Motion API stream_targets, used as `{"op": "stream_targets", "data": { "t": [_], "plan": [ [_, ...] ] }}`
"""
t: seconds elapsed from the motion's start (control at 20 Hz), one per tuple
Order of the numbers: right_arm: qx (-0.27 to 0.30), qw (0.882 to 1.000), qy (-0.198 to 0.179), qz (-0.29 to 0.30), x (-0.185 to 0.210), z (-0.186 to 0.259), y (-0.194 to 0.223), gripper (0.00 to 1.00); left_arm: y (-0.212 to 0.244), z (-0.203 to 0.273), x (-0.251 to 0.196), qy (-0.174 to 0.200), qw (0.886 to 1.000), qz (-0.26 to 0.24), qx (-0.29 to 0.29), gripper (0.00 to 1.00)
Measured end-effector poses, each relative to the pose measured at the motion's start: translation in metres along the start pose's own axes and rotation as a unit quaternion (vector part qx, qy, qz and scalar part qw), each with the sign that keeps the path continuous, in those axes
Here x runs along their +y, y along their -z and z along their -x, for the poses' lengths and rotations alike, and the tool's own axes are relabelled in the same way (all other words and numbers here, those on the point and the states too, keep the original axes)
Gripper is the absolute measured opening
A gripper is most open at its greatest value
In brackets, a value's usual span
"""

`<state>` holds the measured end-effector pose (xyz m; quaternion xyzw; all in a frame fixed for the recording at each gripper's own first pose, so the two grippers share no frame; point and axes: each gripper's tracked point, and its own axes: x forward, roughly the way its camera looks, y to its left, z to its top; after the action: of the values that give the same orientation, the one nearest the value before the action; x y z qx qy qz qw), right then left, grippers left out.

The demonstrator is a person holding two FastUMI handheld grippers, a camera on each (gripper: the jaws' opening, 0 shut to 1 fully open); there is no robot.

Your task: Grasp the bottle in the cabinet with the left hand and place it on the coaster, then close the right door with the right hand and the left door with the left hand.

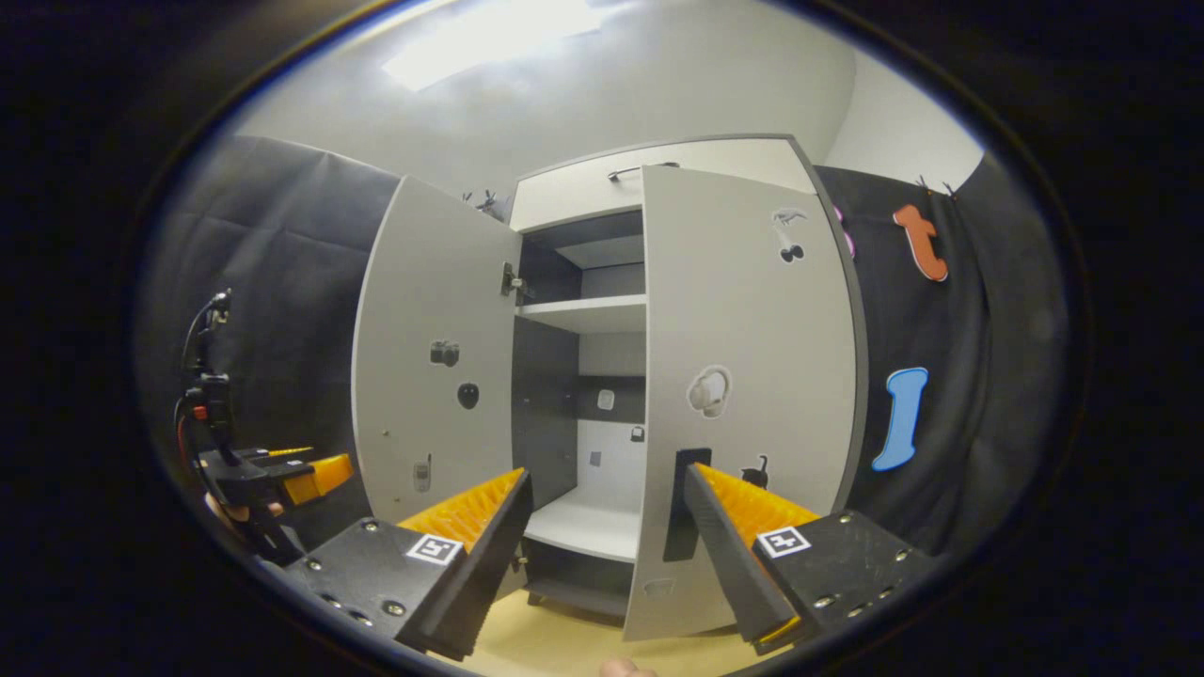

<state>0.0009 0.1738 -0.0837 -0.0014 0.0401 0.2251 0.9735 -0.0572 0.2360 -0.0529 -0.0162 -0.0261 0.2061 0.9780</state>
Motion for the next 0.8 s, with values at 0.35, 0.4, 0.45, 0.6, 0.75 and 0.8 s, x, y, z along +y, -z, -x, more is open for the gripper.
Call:
{"op": "stream_targets", "data": {
  "t": [0.35, 0.4, 0.45, 0.6, 0.75, 0.8],
  "plan": [
    [0.011, 1.000, 0.009, 0.004, 0.001, 0.002, 0.006, 1.00, 0.012, -0.001, -0.007, 0.014, 1.000, 0.009, 0.017, 0.91],
    [0.013, 1.000, 0.010, 0.004, 0.001, 0.003, 0.007, 0.98, 0.011, -0.004, -0.007, 0.016, 1.000, 0.008, 0.016, 0.95],
    [0.015, 1.000, 0.010, 0.004, 0.001, 0.003, 0.008, 0.98, 0.010, -0.003, -0.008, 0.021, 1.000, 0.008, 0.015, 1.00],
    [0.020, 1.000, 0.009, 0.003, 0.002, 0.003, 0.010, 0.98, 0.014, -0.002, -0.017, 0.038, 0.999, 0.026, 0.020, 0.93],
    [0.022, 1.000, 0.005, 0.004, 0.003, 0.003, 0.010, 0.98, 0.014, -0.002, -0.027, 0.052, 0.998, 0.039, 0.022, 0.92],
    [0.023, 1.000, 0.004, 0.004, 0.003, 0.003, 0.009, 0.98, 0.014, -0.001, -0.030, 0.057, 0.997, 0.040, 0.022, 0.93]
  ]
}}
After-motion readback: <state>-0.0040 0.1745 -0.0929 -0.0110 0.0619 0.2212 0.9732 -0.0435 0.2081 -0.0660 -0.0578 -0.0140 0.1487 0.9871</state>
